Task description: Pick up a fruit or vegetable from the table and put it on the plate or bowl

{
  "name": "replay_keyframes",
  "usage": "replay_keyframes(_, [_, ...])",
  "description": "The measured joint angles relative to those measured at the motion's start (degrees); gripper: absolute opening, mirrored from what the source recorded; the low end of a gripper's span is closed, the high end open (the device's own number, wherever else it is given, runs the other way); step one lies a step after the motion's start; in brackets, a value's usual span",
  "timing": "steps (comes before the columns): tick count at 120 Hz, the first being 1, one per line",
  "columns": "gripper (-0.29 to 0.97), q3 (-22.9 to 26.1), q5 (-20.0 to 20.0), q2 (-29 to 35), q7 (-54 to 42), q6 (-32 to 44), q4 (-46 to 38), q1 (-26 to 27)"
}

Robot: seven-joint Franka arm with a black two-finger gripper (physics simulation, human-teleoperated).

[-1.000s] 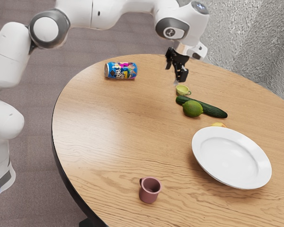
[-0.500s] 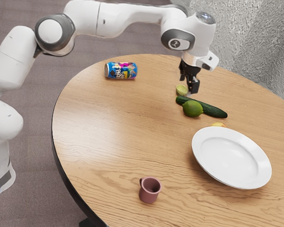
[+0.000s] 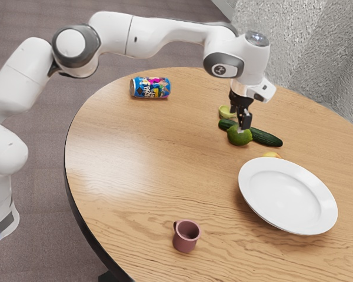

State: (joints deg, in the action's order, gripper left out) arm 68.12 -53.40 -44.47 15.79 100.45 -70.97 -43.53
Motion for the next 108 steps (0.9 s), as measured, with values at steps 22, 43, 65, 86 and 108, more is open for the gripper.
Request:
replay_keyframes(22, [0.68, -0.25, -0.22, -3.98, -0.04, 0.68, 0.24, -0.76])
replay_keyframes(43, [0.68, -0.45, -0.59, -5.08, -0.37, 0.95, 2.11, -1.19])
replay_keyframes(65, [0.68, -0.31, -3.00, -6.03, -1.52, 1.06, 5.70, -0.53])
replay_keyframes(86, [0.68, 0.68, -4.38, -6.57, -2.67, 2.15, 6.08, 0.28])
replay_keyframes(108, [0.68, 0.34, -4.84, -8.78, -3.96, 5.02, 6.09, 0.37])
